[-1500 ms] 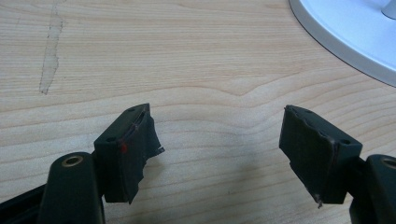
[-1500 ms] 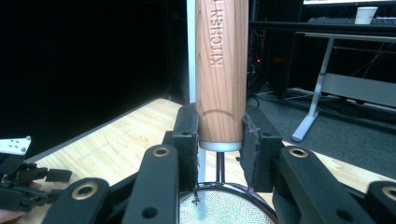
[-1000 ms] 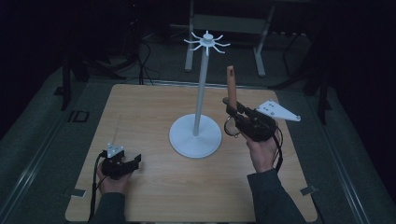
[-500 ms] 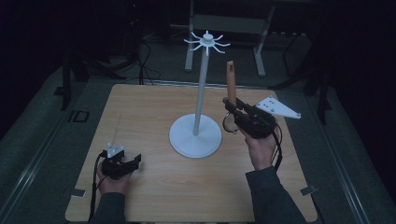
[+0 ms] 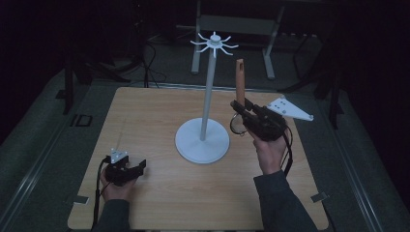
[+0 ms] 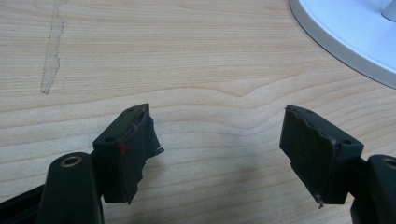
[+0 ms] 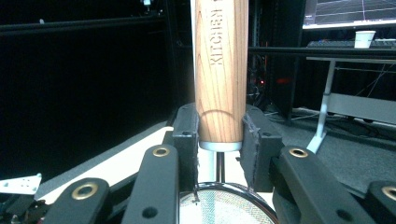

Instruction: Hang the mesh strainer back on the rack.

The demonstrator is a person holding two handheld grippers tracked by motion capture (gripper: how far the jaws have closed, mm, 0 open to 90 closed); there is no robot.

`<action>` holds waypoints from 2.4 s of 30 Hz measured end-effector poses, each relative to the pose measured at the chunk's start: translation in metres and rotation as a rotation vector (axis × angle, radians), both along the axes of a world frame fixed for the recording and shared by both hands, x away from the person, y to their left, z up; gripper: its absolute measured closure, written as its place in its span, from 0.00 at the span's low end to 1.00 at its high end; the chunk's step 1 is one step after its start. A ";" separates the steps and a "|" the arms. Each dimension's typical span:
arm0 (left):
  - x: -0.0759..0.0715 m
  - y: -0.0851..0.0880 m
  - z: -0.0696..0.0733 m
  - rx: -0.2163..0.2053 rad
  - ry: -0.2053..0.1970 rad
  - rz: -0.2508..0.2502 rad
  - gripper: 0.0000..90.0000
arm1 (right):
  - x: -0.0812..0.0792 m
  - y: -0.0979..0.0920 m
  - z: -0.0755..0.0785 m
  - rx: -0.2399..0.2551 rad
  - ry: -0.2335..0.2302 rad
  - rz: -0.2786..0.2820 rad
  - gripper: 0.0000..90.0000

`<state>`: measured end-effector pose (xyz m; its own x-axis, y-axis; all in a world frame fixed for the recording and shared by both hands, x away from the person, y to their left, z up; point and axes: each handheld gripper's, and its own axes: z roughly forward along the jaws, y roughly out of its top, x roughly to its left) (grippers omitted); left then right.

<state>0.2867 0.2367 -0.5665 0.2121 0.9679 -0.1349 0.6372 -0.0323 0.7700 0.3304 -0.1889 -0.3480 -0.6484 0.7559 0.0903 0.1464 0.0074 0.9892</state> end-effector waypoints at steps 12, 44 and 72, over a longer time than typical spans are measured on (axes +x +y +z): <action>0.000 0.000 0.000 -0.005 -0.003 0.002 0.29 | 0.002 0.002 0.004 0.036 -0.009 0.000 0.78; 0.000 0.000 0.000 -0.007 -0.006 0.001 0.29 | 0.016 0.014 0.008 0.107 0.034 0.075 0.77; 0.000 0.000 0.000 -0.006 -0.007 0.000 0.29 | 0.036 0.028 0.017 0.120 0.086 0.117 0.77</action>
